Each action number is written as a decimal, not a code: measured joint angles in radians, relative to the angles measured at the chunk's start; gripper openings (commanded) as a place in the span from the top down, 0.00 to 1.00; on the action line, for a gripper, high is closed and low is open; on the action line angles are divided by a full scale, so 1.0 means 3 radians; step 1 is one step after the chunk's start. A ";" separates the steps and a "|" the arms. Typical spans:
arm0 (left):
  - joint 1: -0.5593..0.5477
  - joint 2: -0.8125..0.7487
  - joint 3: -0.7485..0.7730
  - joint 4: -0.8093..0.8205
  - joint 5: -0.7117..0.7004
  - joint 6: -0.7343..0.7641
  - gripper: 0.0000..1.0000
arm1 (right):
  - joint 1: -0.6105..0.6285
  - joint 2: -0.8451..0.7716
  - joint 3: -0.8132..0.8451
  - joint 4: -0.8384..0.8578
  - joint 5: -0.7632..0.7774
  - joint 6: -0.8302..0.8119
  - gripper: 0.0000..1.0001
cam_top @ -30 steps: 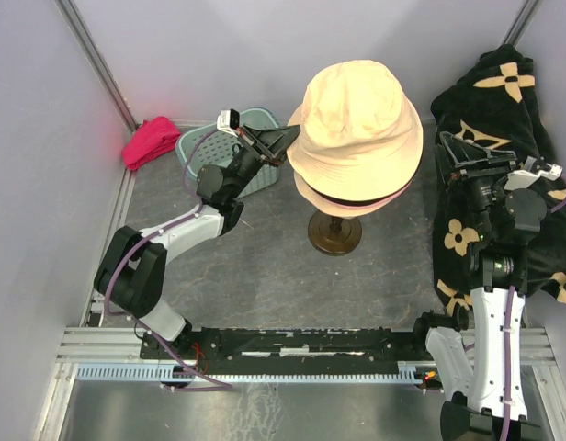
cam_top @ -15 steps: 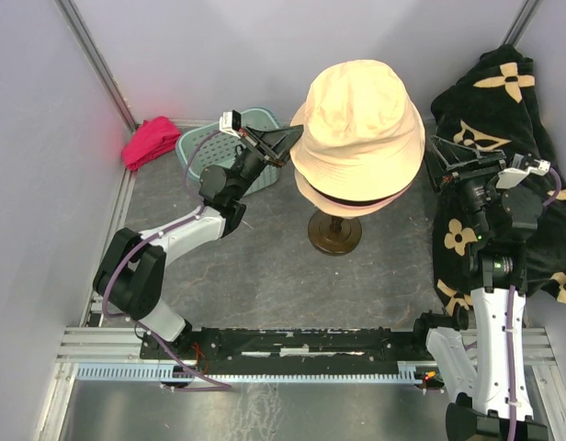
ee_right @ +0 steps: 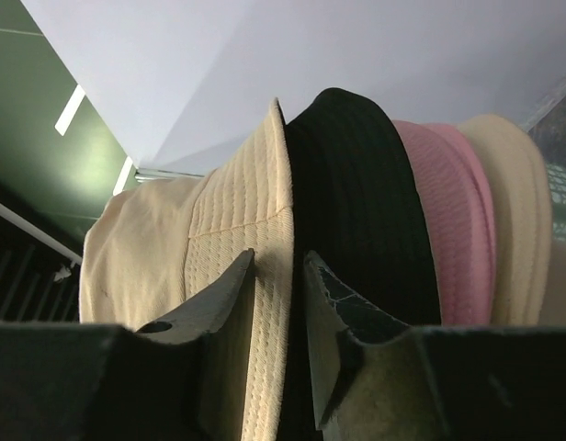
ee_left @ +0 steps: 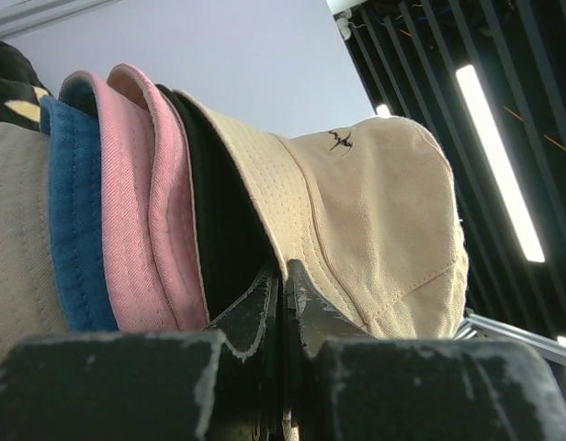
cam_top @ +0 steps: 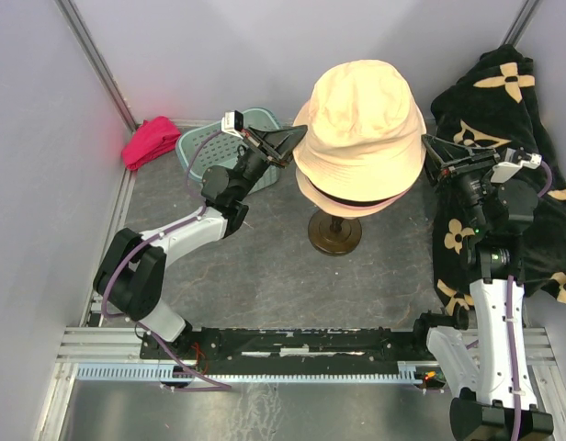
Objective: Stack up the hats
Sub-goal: Stack the hat on the hat.
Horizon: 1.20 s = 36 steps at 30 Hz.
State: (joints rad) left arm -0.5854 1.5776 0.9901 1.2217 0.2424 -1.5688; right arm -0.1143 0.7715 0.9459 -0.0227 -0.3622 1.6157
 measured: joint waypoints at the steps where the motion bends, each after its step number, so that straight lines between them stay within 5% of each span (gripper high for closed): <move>1: -0.0004 0.0000 0.0003 -0.0003 -0.0003 0.0000 0.97 | 0.0004 0.0003 0.0000 0.0025 0.0000 0.0015 0.75; 5: -0.0014 0.0000 0.0019 -0.0027 -0.0018 0.0004 0.97 | 0.0004 0.0010 0.0000 0.0081 0.0001 0.0086 0.98; 36: 0.0006 -0.0173 -0.0047 -0.0154 -0.0009 0.0103 0.96 | -0.0042 -0.0141 -0.0331 0.0148 0.0120 -0.0004 0.98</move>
State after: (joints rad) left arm -0.5835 1.5257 0.9760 1.1755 0.2398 -1.5379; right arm -0.1268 0.7292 0.8467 0.0216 -0.3264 1.6146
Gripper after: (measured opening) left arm 0.086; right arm 0.026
